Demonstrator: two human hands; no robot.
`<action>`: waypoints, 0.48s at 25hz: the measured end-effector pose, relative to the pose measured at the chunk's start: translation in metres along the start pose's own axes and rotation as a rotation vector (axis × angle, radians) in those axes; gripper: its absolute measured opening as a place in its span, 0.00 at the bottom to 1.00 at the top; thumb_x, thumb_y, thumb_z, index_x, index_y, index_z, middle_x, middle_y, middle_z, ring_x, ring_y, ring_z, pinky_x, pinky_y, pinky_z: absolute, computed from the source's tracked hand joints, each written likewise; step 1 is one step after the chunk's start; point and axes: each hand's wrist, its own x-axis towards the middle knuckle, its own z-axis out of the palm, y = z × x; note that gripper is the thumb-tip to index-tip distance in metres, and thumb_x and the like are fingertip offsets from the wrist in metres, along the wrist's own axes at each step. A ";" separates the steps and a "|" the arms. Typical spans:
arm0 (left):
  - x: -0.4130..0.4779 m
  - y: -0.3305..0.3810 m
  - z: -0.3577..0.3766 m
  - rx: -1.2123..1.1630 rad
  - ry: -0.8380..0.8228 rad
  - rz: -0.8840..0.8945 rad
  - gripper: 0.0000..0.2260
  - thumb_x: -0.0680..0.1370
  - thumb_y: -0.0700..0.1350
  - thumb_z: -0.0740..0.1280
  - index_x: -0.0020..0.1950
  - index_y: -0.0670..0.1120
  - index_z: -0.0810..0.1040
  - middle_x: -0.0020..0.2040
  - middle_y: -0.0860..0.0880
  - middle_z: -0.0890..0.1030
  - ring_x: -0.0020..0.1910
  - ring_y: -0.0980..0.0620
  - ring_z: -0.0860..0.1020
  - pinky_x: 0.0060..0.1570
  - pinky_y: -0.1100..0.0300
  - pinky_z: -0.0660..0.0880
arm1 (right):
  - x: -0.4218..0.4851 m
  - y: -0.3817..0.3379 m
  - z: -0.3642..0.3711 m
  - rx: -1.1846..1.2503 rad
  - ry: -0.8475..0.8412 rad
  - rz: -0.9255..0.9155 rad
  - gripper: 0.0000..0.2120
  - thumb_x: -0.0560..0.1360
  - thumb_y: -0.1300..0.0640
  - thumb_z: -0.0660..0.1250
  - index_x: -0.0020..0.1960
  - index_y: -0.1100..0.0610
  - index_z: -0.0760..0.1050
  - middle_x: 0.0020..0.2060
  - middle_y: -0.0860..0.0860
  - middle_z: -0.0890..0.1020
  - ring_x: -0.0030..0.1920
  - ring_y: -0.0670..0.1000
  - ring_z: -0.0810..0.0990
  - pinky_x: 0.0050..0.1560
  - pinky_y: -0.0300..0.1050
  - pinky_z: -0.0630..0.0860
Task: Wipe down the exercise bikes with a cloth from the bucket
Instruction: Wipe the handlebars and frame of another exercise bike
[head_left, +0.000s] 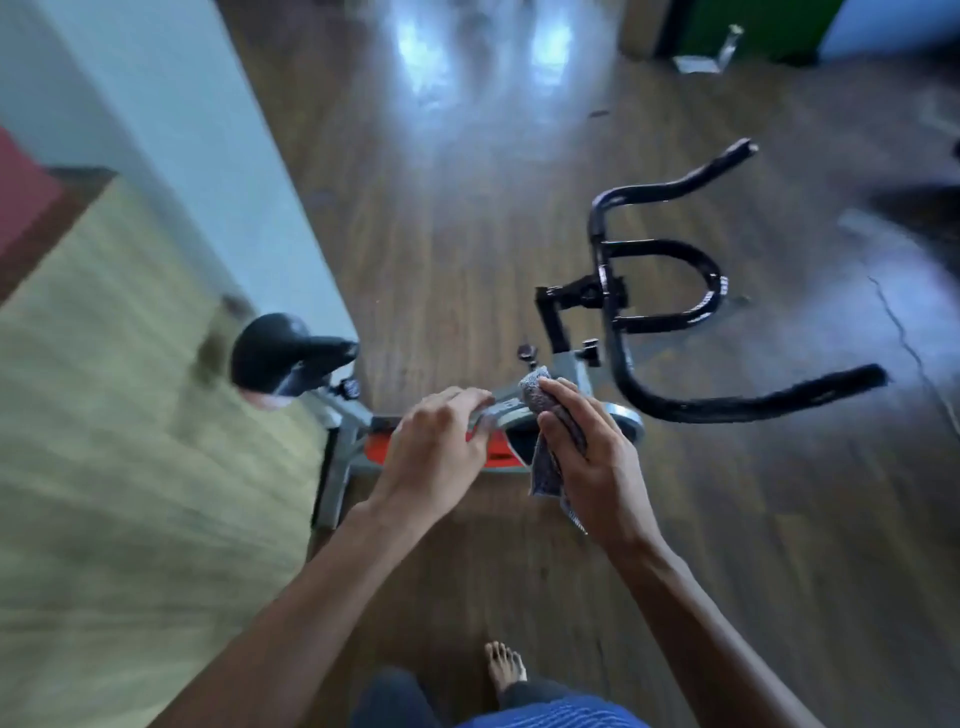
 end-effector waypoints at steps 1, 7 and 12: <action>0.016 0.012 0.009 -0.013 -0.030 0.053 0.11 0.79 0.46 0.67 0.61 0.48 0.81 0.58 0.51 0.83 0.57 0.49 0.80 0.60 0.52 0.75 | 0.007 0.005 -0.013 -0.011 0.052 0.019 0.17 0.82 0.55 0.66 0.70 0.51 0.76 0.68 0.45 0.77 0.70 0.40 0.72 0.72 0.37 0.66; 0.104 0.076 0.065 -0.106 -0.249 0.373 0.10 0.80 0.46 0.67 0.60 0.49 0.81 0.56 0.51 0.83 0.55 0.51 0.80 0.56 0.55 0.76 | 0.033 0.031 -0.068 -0.050 0.424 0.161 0.16 0.81 0.56 0.66 0.68 0.50 0.77 0.69 0.44 0.76 0.71 0.40 0.70 0.73 0.38 0.65; 0.173 0.115 0.118 -0.192 -0.526 0.648 0.12 0.81 0.46 0.64 0.63 0.47 0.80 0.58 0.50 0.82 0.57 0.52 0.79 0.59 0.56 0.75 | 0.041 0.050 -0.086 -0.163 0.807 0.295 0.16 0.82 0.54 0.64 0.69 0.49 0.76 0.70 0.44 0.75 0.72 0.40 0.70 0.72 0.35 0.65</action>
